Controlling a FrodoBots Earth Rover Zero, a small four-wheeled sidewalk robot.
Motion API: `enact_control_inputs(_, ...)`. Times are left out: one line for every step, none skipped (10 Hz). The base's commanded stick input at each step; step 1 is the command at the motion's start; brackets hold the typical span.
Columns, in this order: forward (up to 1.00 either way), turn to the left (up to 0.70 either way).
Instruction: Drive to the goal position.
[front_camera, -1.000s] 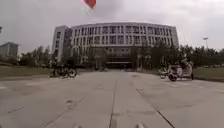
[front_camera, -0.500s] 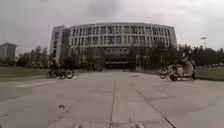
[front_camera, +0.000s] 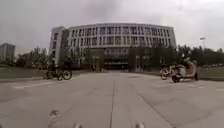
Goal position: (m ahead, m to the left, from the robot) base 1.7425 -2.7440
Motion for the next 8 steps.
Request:
enact_control_inputs(0.50, 0.00)
enact_control_inputs(0.50, 0.00)
enact_control_inputs(0.50, 0.00)
enact_control_inputs(0.50, 0.00)
enact_control_inputs(0.50, 0.00)
enact_control_inputs(0.50, 0.00)
enact_control_inputs(0.50, 0.00)
enact_control_inputs(0.50, 0.00)
